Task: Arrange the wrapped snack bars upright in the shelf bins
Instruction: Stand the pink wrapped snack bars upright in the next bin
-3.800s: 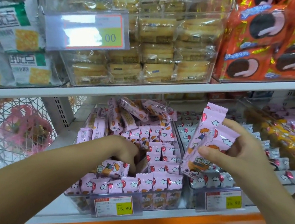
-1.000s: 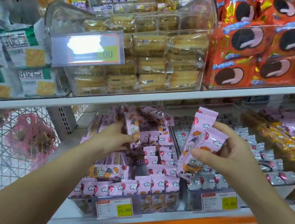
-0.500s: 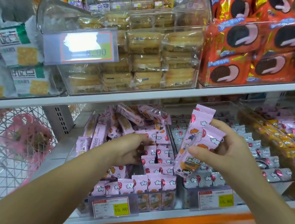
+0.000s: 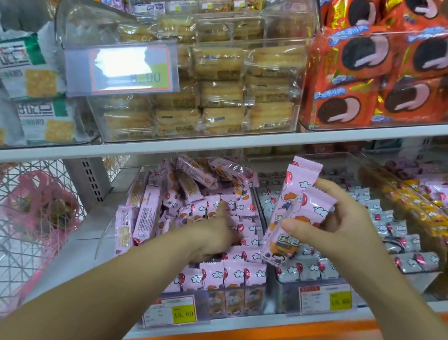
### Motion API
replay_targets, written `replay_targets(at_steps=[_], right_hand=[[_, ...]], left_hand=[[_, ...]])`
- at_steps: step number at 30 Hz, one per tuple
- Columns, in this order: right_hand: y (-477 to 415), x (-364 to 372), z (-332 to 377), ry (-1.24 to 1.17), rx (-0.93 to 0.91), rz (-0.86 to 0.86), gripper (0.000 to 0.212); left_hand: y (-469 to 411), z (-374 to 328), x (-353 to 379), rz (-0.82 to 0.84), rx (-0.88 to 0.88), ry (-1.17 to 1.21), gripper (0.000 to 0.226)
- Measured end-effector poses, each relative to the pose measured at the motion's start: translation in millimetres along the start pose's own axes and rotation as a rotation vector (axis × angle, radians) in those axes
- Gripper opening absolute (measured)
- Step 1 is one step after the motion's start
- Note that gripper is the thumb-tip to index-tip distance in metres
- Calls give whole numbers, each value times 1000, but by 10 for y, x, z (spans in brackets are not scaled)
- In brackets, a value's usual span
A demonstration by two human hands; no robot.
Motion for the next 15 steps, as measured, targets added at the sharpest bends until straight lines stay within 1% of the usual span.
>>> replay_targets(at_steps=[2, 5, 7, 8, 9, 10, 12, 13, 15], right_hand=[[10, 24, 41, -31, -28, 12, 79], [18, 51, 73, -40, -51, 34, 71], [22, 75, 101, -63, -77, 48, 65], [23, 90, 114, -69, -87, 54, 65], [26, 108, 131, -78, -98, 64, 67], [26, 133, 145, -92, -109, 78, 69], [25, 196, 178, -117, -125, 114, 72], [16, 237, 193, -141, -131, 139, 71], [-10, 362, 225, -233, -152, 211, 66]], left_hand=[[3, 17, -7, 9, -6, 61, 82], [61, 74, -81, 26, -2, 174, 91], [133, 91, -155, 61, 1, 216, 86], [194, 78, -187, 77, 4, 225, 83], [260, 62, -240, 77, 9, 193, 78], [347, 31, -284, 74, 21, 112, 72], [559, -86, -331, 54, 114, -72, 60], [689, -159, -321, 39, 193, -107, 55], [925, -268, -273, 42, 362, -65, 48]])
Point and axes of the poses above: each hand's wrist, its own y-axis away from the middle knuckle, its own x-axis out of the palm, z = x × y, the point moved 7 cm from there along -y, towards the middle knuckle, and after that the axes turned 14 degrees about z, right-handed, at the moved point
